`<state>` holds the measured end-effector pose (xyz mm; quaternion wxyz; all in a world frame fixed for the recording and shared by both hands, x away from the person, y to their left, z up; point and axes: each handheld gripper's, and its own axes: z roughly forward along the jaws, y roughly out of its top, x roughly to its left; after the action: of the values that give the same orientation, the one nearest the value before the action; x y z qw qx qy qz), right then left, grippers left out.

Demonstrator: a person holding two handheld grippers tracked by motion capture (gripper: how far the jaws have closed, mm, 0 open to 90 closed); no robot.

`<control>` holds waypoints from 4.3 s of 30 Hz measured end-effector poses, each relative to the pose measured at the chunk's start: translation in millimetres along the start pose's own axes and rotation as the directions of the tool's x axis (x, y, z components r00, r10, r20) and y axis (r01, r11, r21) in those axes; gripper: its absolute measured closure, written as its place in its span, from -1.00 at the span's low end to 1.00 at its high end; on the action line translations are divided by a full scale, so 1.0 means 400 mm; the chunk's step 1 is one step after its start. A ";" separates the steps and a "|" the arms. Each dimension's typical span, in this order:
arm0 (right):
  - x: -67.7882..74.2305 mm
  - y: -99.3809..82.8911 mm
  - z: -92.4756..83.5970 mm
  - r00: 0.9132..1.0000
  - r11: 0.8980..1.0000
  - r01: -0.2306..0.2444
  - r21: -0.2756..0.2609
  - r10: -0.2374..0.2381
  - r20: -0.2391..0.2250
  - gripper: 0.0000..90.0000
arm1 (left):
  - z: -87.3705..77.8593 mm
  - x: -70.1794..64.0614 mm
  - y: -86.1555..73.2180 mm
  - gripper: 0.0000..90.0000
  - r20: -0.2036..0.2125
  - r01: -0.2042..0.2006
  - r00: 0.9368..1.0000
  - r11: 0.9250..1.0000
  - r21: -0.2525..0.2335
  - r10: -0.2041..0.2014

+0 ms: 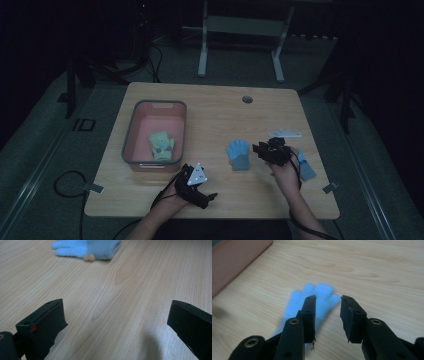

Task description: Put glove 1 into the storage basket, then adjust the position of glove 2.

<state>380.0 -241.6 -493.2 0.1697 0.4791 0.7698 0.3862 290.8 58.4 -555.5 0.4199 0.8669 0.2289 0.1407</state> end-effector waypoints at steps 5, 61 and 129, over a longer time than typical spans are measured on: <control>-0.073 -0.019 -0.055 0.998 0.999 0.039 -0.004 -0.039 -0.055 0.48 | 0.001 0.002 0.000 -0.97 -0.006 0.000 1.000 1.000 0.008 0.000; -0.147 -0.031 -0.164 0.983 0.998 -0.039 -0.054 0.048 0.175 0.89 | -0.006 0.005 0.001 -0.97 0.005 -0.007 1.000 1.000 -0.015 0.007; -0.164 -0.072 -0.038 0.999 0.996 0.049 0.068 -0.050 0.016 0.24 | -0.006 -0.002 0.002 -0.97 0.004 -0.019 1.000 1.000 -0.017 0.019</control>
<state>384.6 -312.3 -512.3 0.1697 0.4688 0.7925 0.3511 289.3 59.1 -553.3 0.4263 0.8657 0.2187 0.1446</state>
